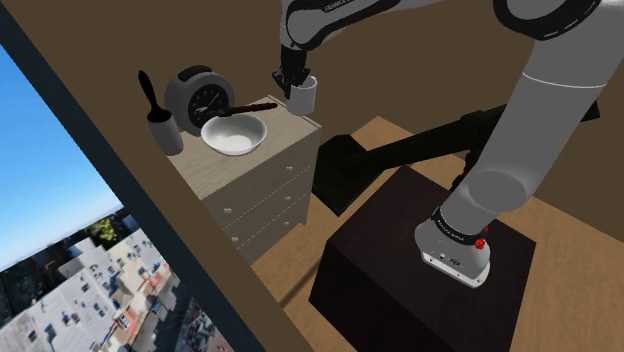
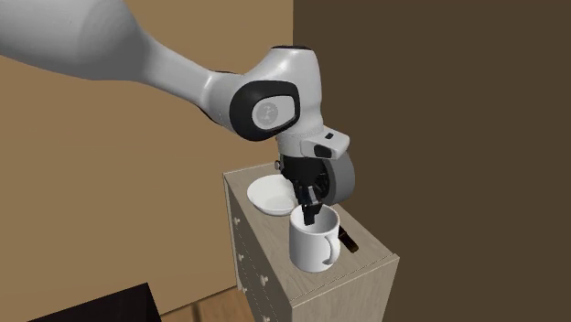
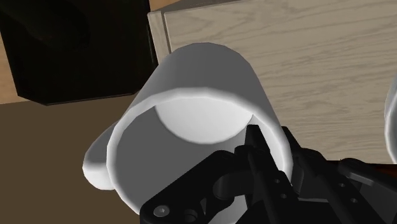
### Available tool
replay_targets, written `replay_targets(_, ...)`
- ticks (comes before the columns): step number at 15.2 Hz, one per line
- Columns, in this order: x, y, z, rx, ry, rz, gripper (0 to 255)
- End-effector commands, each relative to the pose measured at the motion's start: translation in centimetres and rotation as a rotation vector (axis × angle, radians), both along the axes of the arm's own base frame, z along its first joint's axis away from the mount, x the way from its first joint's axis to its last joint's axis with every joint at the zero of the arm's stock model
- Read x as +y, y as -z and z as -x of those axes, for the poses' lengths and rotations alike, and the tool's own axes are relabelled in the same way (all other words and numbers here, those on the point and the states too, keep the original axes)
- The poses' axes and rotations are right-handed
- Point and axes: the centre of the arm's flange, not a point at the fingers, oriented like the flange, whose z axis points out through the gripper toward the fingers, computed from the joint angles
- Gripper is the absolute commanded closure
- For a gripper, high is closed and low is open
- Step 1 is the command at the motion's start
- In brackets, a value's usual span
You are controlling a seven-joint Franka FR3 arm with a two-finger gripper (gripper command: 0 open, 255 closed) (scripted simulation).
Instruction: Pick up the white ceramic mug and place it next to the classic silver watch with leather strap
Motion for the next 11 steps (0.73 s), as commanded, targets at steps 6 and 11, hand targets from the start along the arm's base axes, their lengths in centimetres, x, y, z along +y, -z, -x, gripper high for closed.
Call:
replay_targets(6, 0.0, -3.7, 0.0, 0.000, 0.000, 0.000, 255)
replay_targets(11, 0.0, -6.3, 0.0, 0.000, 0.000, 0.000, 255)
